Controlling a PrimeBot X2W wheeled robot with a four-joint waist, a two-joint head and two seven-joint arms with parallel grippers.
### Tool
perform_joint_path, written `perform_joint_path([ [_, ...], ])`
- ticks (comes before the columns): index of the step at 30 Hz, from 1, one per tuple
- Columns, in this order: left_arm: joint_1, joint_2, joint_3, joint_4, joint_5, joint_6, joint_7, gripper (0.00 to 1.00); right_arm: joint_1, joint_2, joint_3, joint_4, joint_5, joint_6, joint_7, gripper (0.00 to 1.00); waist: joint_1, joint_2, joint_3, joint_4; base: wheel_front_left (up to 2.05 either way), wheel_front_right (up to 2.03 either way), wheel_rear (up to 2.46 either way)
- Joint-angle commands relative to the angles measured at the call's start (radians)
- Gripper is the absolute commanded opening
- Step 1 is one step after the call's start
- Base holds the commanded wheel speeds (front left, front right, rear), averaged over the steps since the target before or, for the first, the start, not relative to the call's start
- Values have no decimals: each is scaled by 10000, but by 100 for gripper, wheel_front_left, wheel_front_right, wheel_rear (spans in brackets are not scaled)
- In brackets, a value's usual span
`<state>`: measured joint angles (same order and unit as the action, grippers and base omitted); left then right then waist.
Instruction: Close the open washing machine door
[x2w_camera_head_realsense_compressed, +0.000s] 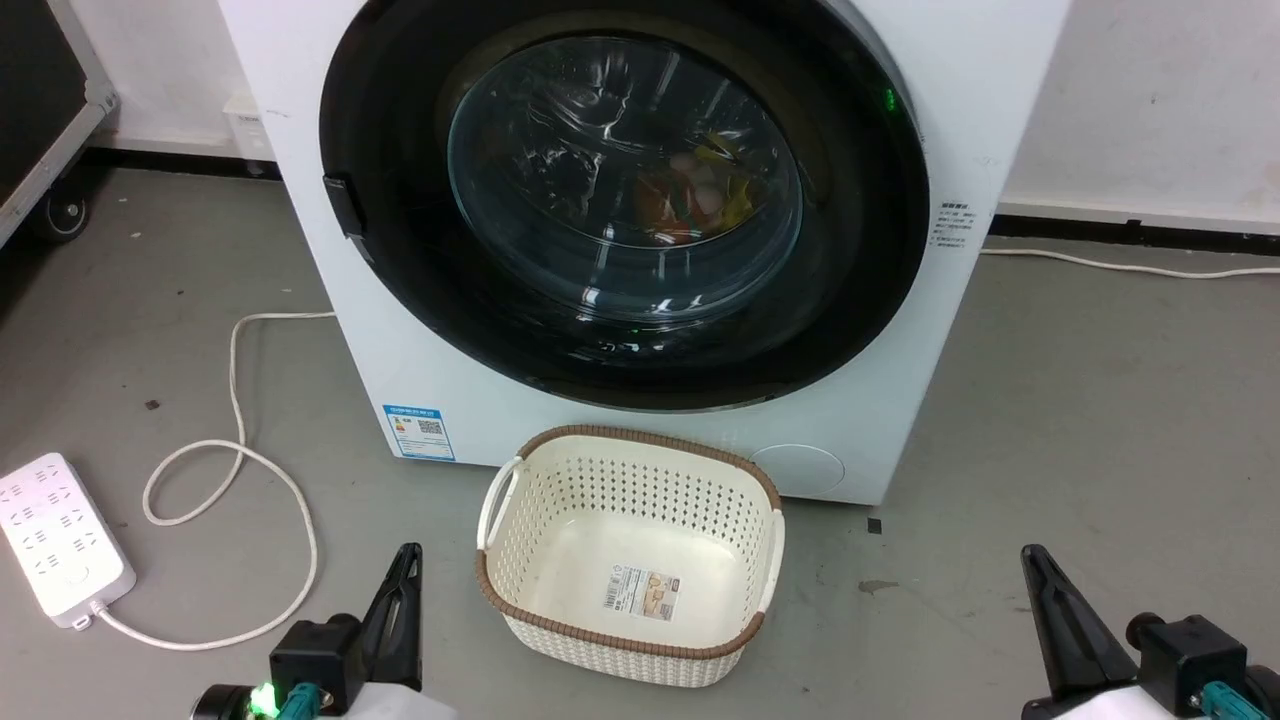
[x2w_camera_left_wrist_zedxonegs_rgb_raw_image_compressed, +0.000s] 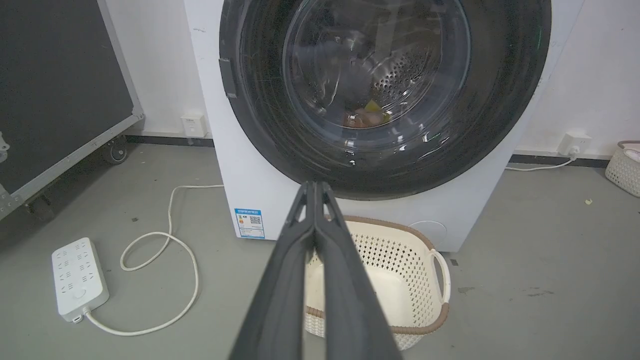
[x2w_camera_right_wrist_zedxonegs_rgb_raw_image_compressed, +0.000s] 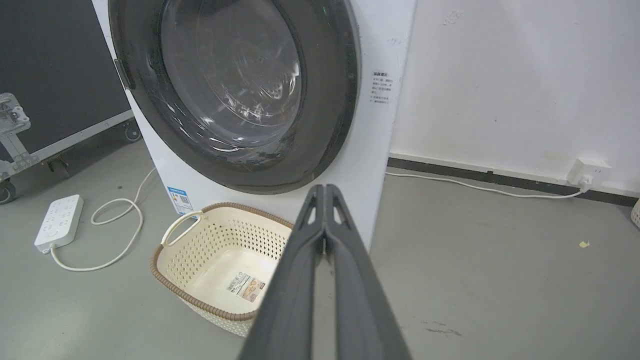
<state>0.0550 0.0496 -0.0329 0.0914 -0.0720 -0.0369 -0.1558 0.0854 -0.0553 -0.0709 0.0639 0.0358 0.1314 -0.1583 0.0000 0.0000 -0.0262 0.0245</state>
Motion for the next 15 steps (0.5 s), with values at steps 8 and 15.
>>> perform_joint_path([
  [8,-236,3,74,-196,161,95,291,0,-266,26,139,-163,-97,-4,312,0,0,0,43,-40,0,0,0],
  [15,-272,4,103,-277,225,126,435,0,-332,29,203,-216,-127,-4,456,0,0,0,68,-63,0,0,0],
])
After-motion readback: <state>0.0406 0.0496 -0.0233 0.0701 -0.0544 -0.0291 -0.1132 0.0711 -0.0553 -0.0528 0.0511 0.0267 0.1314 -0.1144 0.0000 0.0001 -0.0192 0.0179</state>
